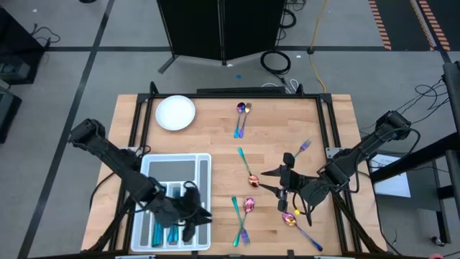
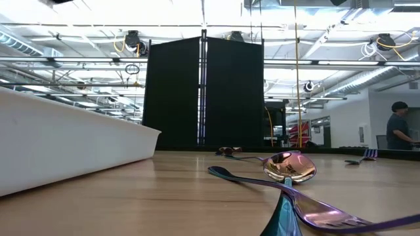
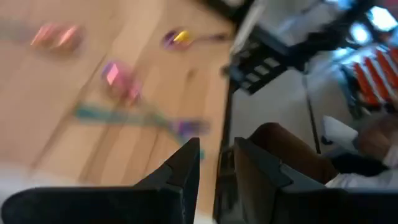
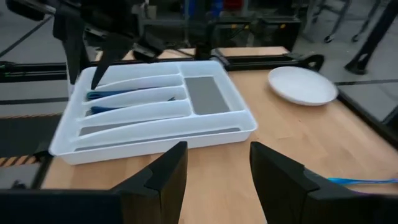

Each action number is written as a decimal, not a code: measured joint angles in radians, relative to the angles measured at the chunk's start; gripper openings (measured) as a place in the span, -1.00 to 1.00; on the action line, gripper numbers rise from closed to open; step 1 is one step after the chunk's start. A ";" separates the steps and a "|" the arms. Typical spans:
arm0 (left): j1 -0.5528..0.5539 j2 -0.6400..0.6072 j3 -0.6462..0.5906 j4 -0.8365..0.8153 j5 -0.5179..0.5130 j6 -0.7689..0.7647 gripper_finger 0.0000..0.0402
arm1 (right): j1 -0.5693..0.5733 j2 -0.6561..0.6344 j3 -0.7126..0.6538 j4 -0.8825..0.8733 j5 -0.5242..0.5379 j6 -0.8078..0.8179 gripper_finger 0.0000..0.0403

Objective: Sort silverware
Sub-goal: Put the iridescent blue fork in the silverware tray

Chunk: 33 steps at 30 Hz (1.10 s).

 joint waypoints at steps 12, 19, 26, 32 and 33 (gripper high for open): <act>0.172 0.168 0.068 0.171 0.279 0.508 -0.50 | 0.018 0.038 0.000 -0.013 -0.127 0.057 -0.20; 0.267 0.200 0.170 -0.017 0.245 0.617 -0.50 | 0.060 0.050 0.000 -0.095 -0.126 0.191 -0.20; 0.519 0.196 0.187 -0.220 0.259 0.423 -0.50 | 0.113 0.055 0.000 -0.167 -0.117 0.354 -0.20; 0.763 0.215 0.188 -0.142 0.278 0.436 -0.50 | 0.148 0.095 0.000 -0.176 -0.091 0.393 -0.20; 0.796 0.225 0.192 -0.107 0.278 0.436 -0.50 | 0.150 0.100 0.000 -0.176 -0.091 0.394 -0.20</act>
